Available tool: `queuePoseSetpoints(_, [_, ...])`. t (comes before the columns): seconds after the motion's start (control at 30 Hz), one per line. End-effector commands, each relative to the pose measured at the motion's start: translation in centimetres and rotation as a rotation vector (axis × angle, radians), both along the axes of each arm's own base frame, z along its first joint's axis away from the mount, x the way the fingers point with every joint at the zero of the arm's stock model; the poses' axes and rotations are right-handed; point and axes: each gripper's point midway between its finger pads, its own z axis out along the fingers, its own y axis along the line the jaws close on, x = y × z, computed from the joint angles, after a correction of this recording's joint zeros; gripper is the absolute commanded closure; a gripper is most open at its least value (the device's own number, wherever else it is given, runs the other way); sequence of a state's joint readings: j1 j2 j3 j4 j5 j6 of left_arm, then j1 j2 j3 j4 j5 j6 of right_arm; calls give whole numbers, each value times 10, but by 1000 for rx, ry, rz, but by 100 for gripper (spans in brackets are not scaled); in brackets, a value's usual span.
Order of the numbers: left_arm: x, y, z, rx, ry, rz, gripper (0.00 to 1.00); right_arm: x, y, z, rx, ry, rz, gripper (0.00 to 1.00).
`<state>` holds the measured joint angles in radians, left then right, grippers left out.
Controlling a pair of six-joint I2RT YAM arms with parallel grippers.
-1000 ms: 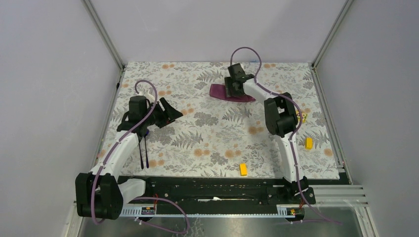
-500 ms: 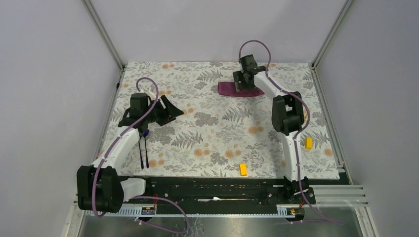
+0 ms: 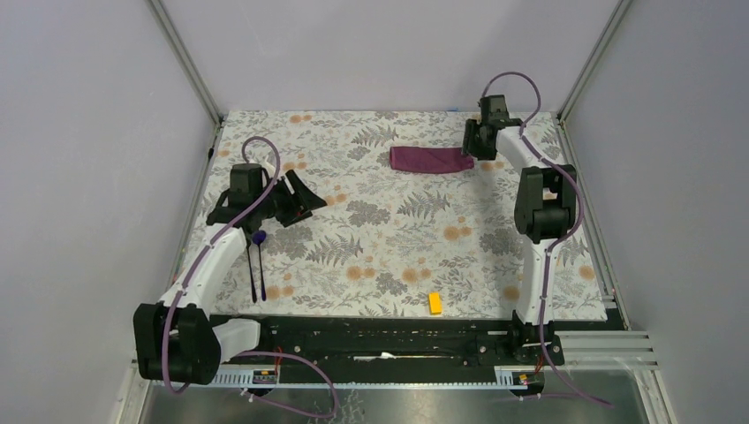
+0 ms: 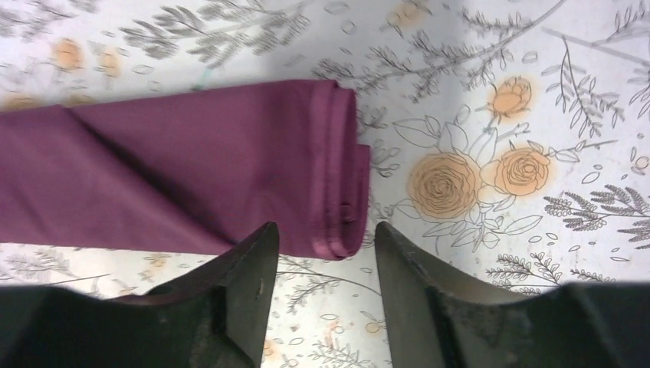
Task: Fold the napkin into a case and place the utensils inside
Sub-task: Move the smaller rectangle folded napkin to the corner of the board.
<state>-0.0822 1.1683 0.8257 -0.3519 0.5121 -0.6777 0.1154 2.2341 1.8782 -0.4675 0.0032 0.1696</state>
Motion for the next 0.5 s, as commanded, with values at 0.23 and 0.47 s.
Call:
queuePoseSetpoints(0.23, [-21, 30, 41, 140, 11, 113, 37, -17, -19, -58, -27, 88, -39, 65])
queuePoseSetpoints(0.47, [-46, 84, 25, 214, 171, 470, 30, -14, -8, -22, 9, 58, -18, 42])
